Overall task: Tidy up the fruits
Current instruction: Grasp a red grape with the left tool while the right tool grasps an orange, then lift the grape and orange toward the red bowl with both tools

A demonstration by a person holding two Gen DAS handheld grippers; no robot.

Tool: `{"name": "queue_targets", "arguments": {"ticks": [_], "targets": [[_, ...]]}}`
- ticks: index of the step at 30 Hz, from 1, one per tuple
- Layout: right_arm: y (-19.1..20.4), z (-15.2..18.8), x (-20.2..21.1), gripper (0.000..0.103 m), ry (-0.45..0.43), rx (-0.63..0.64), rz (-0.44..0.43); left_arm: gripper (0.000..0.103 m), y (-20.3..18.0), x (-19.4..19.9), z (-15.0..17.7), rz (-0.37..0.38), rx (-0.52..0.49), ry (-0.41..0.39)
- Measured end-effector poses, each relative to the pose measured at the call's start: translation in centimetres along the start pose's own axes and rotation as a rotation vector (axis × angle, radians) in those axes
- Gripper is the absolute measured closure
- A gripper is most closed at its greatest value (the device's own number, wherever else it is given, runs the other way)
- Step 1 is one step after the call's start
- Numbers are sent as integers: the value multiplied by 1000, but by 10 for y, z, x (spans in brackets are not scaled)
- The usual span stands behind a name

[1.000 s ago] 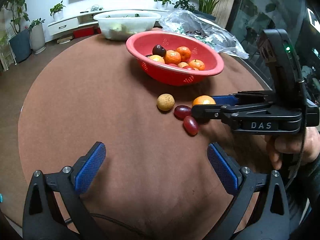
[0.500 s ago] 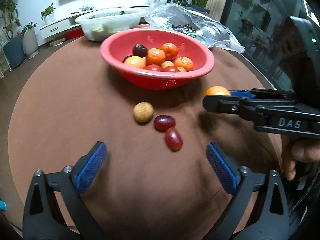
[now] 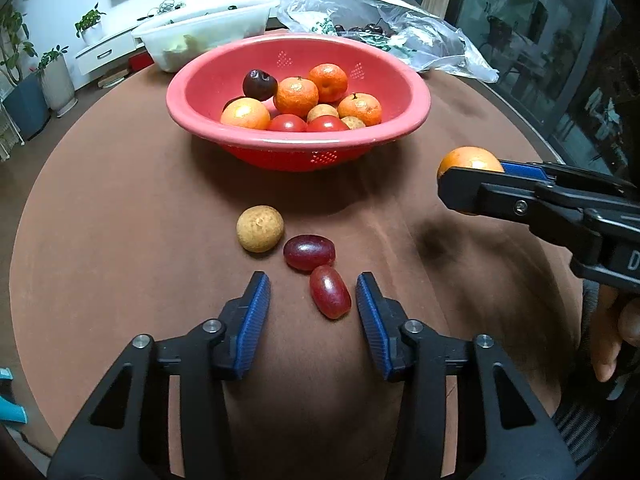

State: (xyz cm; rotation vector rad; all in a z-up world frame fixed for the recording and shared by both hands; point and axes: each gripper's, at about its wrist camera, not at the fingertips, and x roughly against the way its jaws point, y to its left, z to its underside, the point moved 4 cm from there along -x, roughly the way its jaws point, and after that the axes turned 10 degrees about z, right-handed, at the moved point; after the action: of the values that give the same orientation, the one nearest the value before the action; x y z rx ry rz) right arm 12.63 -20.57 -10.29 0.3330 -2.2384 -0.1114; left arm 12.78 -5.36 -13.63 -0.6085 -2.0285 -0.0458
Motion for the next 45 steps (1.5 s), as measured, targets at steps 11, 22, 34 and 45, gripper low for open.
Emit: {"name": "queue_targets", "arguments": {"ticks": [11, 22, 34, 45], "targets": [[2, 0, 10, 62, -33, 4, 5, 75, -10, -6, -1, -47, -58, 40], [-2, -2, 20, 62, -65, -19, -15, 85, -12, 6, -4, -22, -77, 54], [-3, -3, 25, 62, -76, -23, -18, 85, -8, 32, 0, 42, -49, 12], [-12, -35, 47, 62, -131, -12, 1, 85, 17, 86, -56, 49, -40, -139]]}}
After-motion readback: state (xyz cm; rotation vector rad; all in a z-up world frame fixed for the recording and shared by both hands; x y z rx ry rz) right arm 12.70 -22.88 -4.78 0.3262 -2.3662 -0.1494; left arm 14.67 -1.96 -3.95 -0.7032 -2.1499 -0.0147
